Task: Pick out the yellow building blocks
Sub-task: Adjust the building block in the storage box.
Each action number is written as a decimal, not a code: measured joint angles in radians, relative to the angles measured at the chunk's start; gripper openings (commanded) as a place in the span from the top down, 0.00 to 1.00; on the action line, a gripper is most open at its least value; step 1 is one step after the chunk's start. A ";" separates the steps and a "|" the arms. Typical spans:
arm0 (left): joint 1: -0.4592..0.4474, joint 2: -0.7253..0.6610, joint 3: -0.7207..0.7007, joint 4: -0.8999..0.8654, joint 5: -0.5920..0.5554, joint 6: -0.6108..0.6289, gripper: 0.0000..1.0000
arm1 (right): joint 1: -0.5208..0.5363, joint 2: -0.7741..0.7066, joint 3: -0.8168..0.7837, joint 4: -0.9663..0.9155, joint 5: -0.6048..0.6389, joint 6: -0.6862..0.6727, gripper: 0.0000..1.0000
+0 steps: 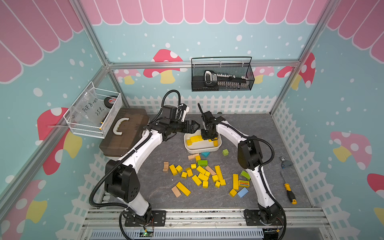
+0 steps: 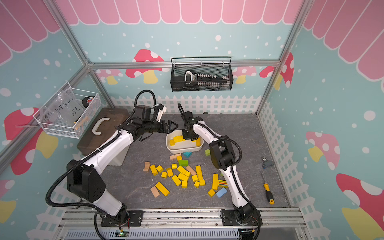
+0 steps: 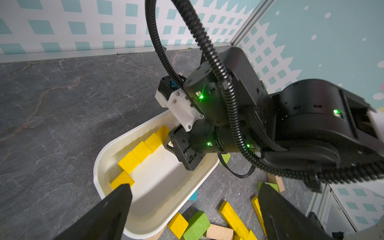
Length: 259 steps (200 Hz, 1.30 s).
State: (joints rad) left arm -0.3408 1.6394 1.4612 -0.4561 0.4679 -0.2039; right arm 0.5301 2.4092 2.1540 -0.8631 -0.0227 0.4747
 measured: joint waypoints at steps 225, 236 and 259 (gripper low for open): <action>0.000 0.000 0.000 0.000 0.000 0.000 0.00 | -0.028 -0.110 -0.212 0.033 0.034 -0.013 1.00; 0.000 0.000 0.000 0.000 0.000 0.000 0.00 | -0.034 -0.092 -0.195 0.031 0.034 -0.013 1.00; 0.000 0.000 0.000 0.000 0.000 0.000 0.00 | -0.043 -0.068 -0.160 0.022 0.034 -0.013 1.00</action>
State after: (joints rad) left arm -0.3408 1.6394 1.4612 -0.4561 0.4679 -0.2043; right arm 0.4873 2.3413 1.9942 -0.8410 0.0113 0.4622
